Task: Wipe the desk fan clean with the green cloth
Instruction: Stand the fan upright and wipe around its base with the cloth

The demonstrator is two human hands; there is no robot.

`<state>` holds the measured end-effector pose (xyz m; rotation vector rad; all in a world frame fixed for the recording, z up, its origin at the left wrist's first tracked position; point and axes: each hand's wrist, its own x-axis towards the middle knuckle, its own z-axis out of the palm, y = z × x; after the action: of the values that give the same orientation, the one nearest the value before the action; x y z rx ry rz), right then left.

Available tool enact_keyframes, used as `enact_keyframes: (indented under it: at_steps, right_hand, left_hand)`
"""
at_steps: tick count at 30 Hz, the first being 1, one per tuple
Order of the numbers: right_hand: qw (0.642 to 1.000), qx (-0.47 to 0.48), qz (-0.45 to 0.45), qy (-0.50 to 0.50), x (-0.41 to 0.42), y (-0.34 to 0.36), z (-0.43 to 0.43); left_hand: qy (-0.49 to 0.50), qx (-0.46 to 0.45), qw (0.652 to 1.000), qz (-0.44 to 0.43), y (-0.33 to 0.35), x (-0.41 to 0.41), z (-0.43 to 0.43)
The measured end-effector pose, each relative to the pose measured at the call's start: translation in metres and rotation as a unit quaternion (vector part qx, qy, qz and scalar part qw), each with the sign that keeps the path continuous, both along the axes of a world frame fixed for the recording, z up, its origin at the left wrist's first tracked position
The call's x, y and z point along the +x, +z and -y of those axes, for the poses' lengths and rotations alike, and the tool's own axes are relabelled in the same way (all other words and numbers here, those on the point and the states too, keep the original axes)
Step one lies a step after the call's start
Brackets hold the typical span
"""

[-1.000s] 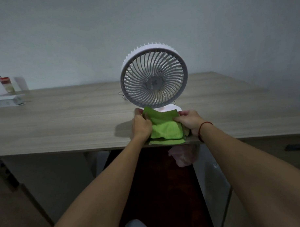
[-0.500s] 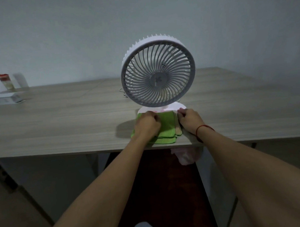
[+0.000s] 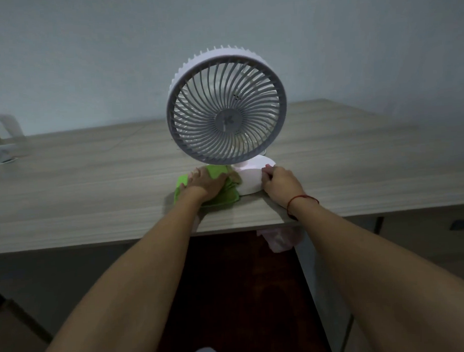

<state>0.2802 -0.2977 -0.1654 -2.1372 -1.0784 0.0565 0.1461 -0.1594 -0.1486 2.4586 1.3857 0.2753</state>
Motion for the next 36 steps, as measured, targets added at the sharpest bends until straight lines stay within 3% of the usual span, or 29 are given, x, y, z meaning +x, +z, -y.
enact_keyframes:
  at_steps: [4,9,18,23,27,33,36]
  right_hand:
    - [0.998,-0.052,0.04,0.013,0.0,-0.001,-0.003]
    - [0.993,-0.084,0.084,0.024,-0.002,-0.004,-0.007]
    - [0.99,-0.102,0.091,0.02,-0.001,-0.003,-0.01]
    - [0.991,-0.102,0.082,0.033,0.001,-0.002,-0.009]
    - [0.991,-0.097,0.077,0.048,0.004,-0.001,-0.006]
    - [0.992,-0.095,0.078,0.043,0.005,-0.004,-0.011]
    - [0.991,-0.1,0.075,0.038,0.004,-0.003,-0.011]
  left_hand:
    - [-0.084,0.051,0.994,-0.038,-0.001,0.008,0.012]
    - [-0.201,0.095,0.975,-0.007,-0.006,-0.005,0.028]
    - [-0.091,0.009,0.996,-0.008,0.01,0.002,-0.009]
    - [-0.161,0.068,0.985,0.005,0.004,0.014,0.031]
    - [-0.195,0.058,0.978,0.039,0.001,-0.001,0.024]
    - [-0.085,0.03,0.996,-0.01,0.013,-0.016,-0.004]
    - [-0.098,0.039,0.993,-0.05,0.023,-0.001,0.007]
